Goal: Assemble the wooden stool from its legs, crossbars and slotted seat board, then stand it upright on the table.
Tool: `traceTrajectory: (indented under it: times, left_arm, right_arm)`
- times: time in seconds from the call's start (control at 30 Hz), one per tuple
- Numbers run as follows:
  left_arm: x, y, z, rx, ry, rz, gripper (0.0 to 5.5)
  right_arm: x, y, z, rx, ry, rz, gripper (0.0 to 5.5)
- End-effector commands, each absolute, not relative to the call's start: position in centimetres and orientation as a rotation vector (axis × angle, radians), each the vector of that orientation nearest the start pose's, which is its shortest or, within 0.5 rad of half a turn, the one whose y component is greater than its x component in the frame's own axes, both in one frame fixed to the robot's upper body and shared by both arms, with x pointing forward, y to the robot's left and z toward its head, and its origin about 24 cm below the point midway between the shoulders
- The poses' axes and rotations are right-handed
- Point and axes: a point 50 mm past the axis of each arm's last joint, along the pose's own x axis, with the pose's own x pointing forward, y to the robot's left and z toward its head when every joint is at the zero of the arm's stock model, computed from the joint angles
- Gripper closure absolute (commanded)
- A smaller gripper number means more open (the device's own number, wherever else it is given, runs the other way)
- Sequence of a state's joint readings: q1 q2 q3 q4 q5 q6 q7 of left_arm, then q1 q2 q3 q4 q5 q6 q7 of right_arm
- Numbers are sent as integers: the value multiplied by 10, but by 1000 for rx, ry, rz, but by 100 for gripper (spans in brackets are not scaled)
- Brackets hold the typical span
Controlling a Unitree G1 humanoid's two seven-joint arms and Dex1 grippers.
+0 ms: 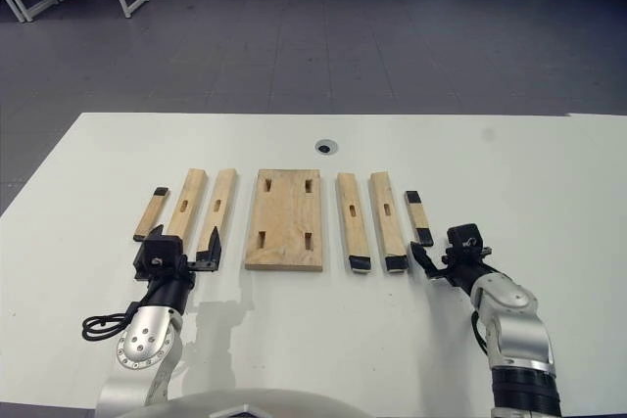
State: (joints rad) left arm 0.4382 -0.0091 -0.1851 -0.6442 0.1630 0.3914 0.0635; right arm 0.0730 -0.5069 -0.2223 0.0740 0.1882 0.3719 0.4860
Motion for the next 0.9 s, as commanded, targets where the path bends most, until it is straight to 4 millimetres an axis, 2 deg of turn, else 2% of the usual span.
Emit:
traceTrajectory:
  times: [0.03,0.2,0.3,0.4,0.7,0.9]
  left_arm:
    - [168,138,70,112,159,69,61]
    - [168,140,70,118,163,63,61]
    - [167,141,70,121,165,61,61]
    - [168,142,70,123,165,59,61]
    - [168,144,68,120,172,64,61]
    - [170,145,69,128,172,62,61]
  right_arm:
    - [206,-289,6,-147,567,164,102]
    - [205,-290,-17,-16,776,127,102]
    - [210,-293,-19,9,795,93,102]
    - [208,-288,-21,0,805,113,102]
    - [194,-283,-36,-16,897,102,261]
    - [184,-280,-49,48,928,40,361]
